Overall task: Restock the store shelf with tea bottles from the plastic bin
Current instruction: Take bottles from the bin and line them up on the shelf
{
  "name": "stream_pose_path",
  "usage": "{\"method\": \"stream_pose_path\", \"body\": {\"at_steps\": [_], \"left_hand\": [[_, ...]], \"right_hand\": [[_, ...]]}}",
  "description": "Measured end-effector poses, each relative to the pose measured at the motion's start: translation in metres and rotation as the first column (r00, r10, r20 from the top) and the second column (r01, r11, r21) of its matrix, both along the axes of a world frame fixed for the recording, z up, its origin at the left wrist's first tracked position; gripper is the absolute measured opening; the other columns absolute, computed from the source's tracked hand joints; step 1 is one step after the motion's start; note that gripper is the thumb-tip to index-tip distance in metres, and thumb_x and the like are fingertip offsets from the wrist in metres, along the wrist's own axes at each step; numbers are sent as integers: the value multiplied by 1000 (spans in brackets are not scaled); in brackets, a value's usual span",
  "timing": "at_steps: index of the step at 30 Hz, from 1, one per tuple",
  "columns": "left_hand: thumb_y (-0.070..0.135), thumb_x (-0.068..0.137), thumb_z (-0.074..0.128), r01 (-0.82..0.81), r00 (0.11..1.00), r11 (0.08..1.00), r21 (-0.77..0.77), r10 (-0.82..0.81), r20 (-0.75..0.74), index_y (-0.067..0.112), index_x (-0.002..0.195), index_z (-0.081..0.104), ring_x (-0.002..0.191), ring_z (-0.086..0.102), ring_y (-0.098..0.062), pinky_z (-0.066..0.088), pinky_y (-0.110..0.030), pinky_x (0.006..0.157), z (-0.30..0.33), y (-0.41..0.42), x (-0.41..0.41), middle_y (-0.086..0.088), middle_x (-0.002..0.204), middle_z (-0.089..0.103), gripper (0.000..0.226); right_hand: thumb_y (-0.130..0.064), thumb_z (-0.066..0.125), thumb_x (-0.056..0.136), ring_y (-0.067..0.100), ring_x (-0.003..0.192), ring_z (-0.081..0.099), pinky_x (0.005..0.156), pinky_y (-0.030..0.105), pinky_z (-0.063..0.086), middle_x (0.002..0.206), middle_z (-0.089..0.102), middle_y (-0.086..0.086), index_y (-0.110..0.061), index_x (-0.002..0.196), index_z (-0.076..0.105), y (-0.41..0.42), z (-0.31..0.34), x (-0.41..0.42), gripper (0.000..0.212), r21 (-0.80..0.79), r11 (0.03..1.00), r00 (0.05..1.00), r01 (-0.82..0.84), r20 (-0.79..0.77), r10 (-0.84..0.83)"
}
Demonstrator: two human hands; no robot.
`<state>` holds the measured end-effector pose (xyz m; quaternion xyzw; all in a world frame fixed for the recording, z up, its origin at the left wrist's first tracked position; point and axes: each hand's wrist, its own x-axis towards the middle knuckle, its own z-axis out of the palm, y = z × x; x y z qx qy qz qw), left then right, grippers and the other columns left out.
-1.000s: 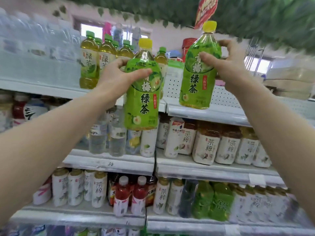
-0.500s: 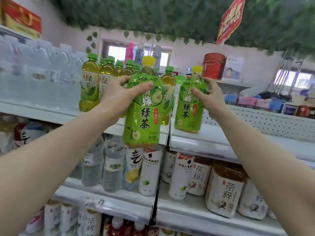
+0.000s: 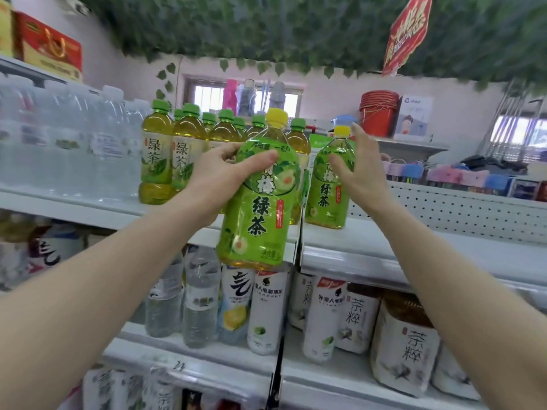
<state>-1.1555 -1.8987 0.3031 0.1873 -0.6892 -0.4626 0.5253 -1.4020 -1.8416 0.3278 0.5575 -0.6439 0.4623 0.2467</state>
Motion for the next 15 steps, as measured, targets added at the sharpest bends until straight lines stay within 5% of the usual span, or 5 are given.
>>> {"method": "stream_pose_path", "body": {"at_steps": [4,8,11,15], "left_hand": [[70,37,86,37,999,998,-42,-36,33,14,131,57,100,70,-24,56,-47,89,-6,9,-2,-6,116,70,113],[65,40,87,84,996,995,-56,-82,33,13,130,58,92,73,-25,61,-43,76,-9,22,-5,-11,125,63,108],[64,50,85,117,991,988,-101,-109,77,18,128,60,93,73,-21,60,-42,80,-2,27,-9,-6,118,69,94],[63,71,71,53,988,960,-276,-11,151,28,127,58,106,62,-10,50,-35,93,22,30,-13,8,115,65,68]], "right_hand": [[-50,55,93,4,110,58,97,33,51,118,57,-14,-25,148,32,48,-11,74,64,230,836,856,-498,287,430],[-25,72,86,-4,82,68,66,12,51,100,64,-11,-32,143,27,65,-28,91,74,228,765,773,-602,407,487],[-11,74,84,12,86,72,69,21,55,99,71,0,-25,132,42,71,-22,88,60,112,781,736,-614,439,516],[-16,78,81,19,96,71,77,32,58,113,69,5,-15,140,40,79,10,77,69,92,834,798,-544,364,481]]}}
